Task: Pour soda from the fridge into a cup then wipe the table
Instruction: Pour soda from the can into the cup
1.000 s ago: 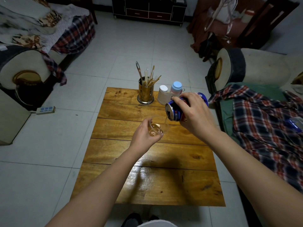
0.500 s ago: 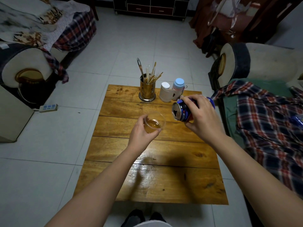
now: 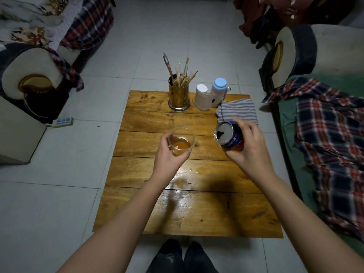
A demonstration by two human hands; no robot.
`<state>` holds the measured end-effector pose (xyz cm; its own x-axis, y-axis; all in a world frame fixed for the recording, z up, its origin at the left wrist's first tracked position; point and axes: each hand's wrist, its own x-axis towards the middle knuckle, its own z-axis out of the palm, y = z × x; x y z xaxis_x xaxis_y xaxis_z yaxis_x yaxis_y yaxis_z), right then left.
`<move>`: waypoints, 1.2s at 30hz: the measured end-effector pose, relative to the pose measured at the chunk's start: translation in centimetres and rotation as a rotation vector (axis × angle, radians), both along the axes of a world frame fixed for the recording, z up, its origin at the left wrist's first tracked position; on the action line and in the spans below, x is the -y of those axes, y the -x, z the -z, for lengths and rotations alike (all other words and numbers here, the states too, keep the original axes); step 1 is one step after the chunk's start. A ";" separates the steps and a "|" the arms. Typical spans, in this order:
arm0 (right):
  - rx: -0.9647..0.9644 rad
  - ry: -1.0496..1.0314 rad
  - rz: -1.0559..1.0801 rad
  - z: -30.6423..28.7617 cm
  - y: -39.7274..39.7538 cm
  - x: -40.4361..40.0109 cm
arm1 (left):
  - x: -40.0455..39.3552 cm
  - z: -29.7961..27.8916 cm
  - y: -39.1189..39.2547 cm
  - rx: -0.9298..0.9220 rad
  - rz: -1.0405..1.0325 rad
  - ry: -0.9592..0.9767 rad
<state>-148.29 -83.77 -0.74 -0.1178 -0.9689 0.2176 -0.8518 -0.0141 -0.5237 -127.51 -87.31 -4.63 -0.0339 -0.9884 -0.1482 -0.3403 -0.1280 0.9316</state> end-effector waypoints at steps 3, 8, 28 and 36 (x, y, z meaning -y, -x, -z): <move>0.095 0.003 0.040 1.7 -0.1 -0.1 | 0.2 1.1 0.2 -0.007 -0.001 -0.031; 0.221 -0.035 0.114 4.6 0.0 -0.3 | 0.9 3.9 0.8 0.008 -0.012 -0.066; 0.621 -0.177 0.340 15.1 2.4 0.8 | 6.3 19.6 4.0 0.029 -0.049 -0.171; 0.660 -0.243 0.387 17.4 2.5 0.3 | 7.0 22.4 4.6 0.066 -0.051 -0.161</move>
<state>-150.80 -84.03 -18.14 -0.4862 -0.8442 -0.2258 -0.2863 0.3980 -0.8716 -132.14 -94.26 -27.05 0.0303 -0.9520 -0.3046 -0.3893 -0.2919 0.8736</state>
